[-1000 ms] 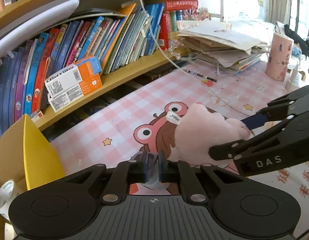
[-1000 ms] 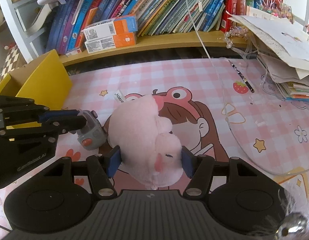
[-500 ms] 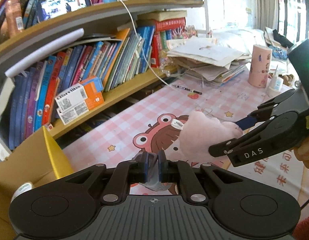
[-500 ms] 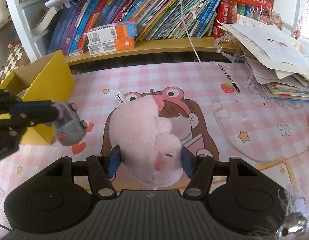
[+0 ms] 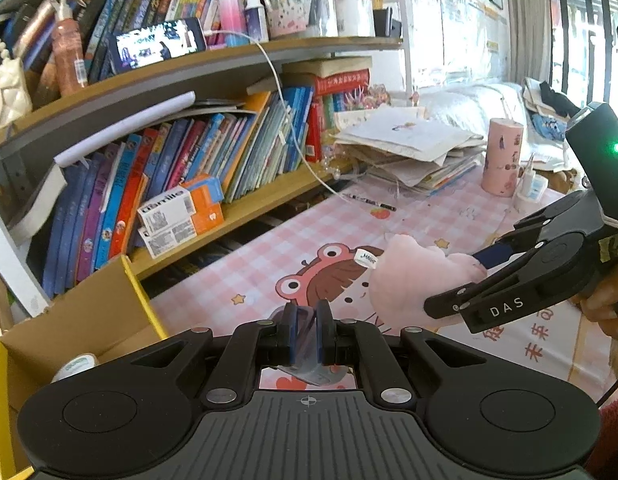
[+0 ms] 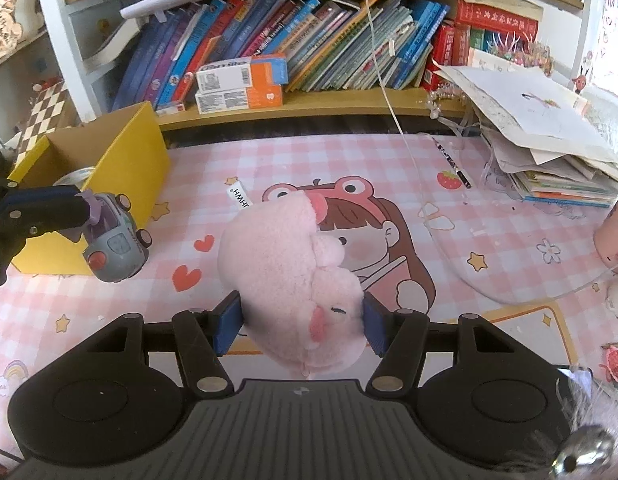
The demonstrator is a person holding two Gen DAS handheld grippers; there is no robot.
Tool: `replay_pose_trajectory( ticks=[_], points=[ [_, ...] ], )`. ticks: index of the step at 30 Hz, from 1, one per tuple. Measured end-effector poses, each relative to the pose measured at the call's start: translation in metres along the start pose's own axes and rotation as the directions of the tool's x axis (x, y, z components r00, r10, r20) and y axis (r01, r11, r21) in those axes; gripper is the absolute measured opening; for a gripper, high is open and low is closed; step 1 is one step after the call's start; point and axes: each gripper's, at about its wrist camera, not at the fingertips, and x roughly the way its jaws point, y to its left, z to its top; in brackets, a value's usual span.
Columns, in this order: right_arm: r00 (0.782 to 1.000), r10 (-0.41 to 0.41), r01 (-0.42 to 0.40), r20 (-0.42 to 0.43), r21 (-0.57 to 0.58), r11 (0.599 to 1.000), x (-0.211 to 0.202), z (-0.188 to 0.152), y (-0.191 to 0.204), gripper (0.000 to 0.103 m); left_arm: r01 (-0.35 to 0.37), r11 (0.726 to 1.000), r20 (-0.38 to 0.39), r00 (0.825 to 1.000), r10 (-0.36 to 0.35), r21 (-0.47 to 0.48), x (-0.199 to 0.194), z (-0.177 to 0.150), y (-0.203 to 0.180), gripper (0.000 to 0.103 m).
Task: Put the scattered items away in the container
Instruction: 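Lift the pink pig and grey toy car and carry both toward the yellow box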
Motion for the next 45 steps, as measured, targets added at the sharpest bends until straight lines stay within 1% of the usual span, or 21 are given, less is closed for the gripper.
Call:
replay_pose_trajectory(
  ticks=[13, 21, 28, 36, 45],
  points=[
    [1.0, 0.012, -0.011, 0.026, -0.048, 0.999, -0.029, 0.0, 0.032, 0.059, -0.034, 0.998, 0.067, 0.997, 0.038, -0.055, -0.047, -0.013, 0.019, 0.008],
    [0.999, 0.031, -0.027, 0.039, -0.101, 0.994, -0.037, 0.01, 0.053, 0.059, -0.063, 0.993, 0.103, 0.992, 0.073, -0.098, -0.066, -0.017, 0.032, 0.008],
    [0.996, 0.071, -0.064, 0.045, -0.153, 0.986, -0.042, 0.023, 0.076, 0.059, -0.09, 0.987, 0.134, 0.985, 0.108, -0.136, -0.081, -0.018, 0.047, 0.008],
    [0.993, 0.11, -0.097, 0.045, -0.235, 0.967, -0.039, 0.044, 0.107, 0.059, -0.122, 0.977, 0.165, 0.975, 0.151, -0.176, -0.092, -0.017, 0.068, 0.008],
    [0.987, 0.155, -0.134, 0.044, -0.305, 0.943, -0.027, 0.07, 0.137, 0.059, -0.179, 0.96, 0.16, 0.963, 0.216, -0.215, -0.092, -0.019, 0.103, 0.008]
  ],
)
